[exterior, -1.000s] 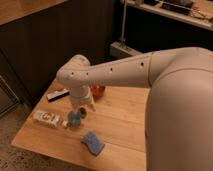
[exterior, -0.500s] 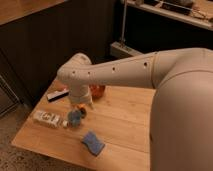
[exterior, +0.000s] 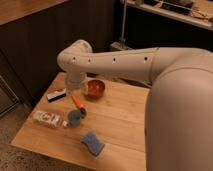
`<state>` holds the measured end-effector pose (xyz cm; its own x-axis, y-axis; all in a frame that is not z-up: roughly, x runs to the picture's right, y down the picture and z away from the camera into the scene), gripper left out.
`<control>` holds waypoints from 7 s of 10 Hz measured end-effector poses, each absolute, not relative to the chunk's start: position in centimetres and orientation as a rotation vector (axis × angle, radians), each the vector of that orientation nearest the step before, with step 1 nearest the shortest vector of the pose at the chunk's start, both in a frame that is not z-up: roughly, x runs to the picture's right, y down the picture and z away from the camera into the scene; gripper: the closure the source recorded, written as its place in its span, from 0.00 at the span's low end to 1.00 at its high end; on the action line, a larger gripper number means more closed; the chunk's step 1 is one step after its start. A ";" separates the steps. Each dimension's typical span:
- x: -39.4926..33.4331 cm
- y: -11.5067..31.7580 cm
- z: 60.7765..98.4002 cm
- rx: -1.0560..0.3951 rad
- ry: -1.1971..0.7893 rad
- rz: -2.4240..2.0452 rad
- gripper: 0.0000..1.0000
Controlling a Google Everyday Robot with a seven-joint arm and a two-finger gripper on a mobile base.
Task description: Place the pepper on the white sponge
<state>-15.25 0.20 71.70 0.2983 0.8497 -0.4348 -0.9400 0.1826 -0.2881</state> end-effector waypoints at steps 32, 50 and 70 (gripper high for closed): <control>-16.9 7.9 89.0 -0.673 0.445 0.989 0.35; -16.9 2.2 85.7 -0.688 0.426 0.959 1.00; -13.2 13.0 68.7 -0.786 0.426 1.032 1.00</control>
<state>-13.20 12.98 68.74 0.4675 0.5972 -0.6518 -0.8830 0.2812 -0.3758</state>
